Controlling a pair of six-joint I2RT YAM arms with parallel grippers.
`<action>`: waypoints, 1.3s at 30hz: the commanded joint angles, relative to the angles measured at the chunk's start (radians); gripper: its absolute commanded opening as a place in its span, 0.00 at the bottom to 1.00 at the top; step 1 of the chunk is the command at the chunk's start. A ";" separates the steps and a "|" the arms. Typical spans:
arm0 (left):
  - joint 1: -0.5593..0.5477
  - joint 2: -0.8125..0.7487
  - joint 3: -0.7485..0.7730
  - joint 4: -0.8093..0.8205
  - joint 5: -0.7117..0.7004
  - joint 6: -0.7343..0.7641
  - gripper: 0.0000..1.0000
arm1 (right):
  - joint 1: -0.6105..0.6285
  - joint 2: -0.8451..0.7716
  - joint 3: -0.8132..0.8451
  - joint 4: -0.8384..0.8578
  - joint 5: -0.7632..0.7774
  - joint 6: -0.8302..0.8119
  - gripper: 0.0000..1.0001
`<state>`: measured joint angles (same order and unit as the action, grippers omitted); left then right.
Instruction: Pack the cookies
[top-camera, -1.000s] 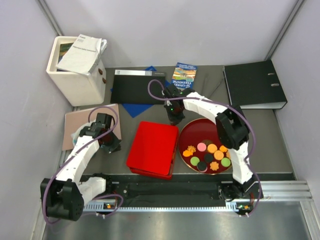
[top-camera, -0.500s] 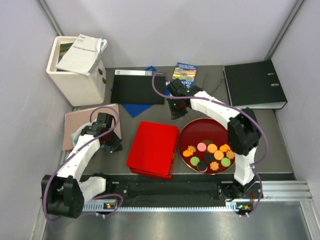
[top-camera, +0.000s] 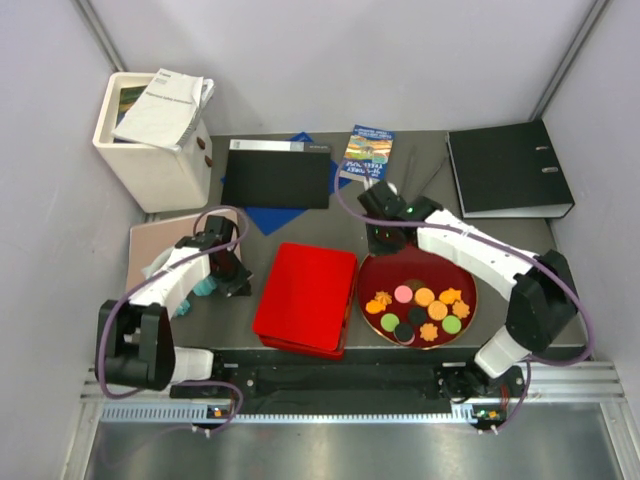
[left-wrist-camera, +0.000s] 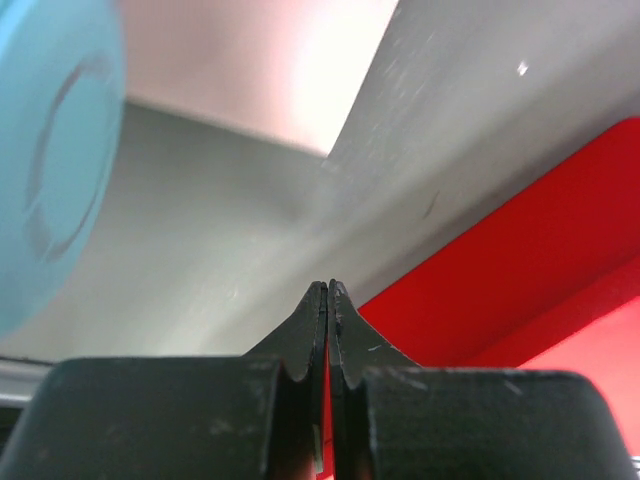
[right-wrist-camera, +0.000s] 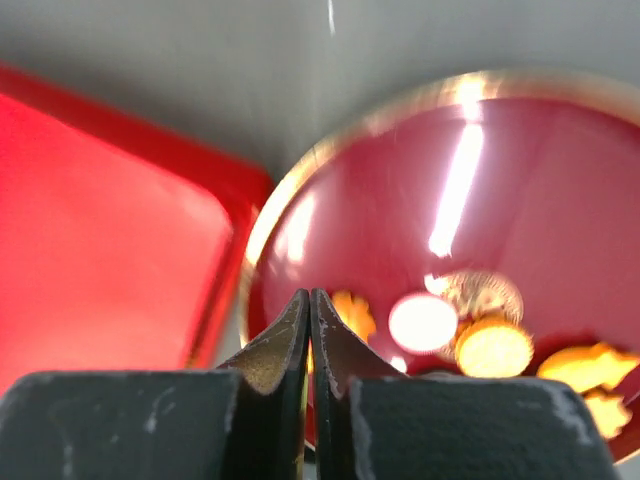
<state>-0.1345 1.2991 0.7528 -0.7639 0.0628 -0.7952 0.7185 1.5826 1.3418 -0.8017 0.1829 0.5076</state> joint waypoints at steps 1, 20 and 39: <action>-0.004 0.074 0.065 0.066 0.029 0.042 0.00 | 0.076 -0.045 -0.136 0.027 -0.019 0.060 0.00; -0.112 0.172 0.103 0.087 0.131 0.080 0.00 | 0.160 0.103 -0.196 0.194 -0.180 0.109 0.00; -0.166 0.157 0.079 0.089 0.166 0.065 0.00 | 0.162 -0.039 -0.240 0.191 -0.145 0.135 0.01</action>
<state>-0.2806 1.4731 0.8230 -0.7021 0.1719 -0.7227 0.8680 1.6447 1.1034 -0.6514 0.0315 0.6235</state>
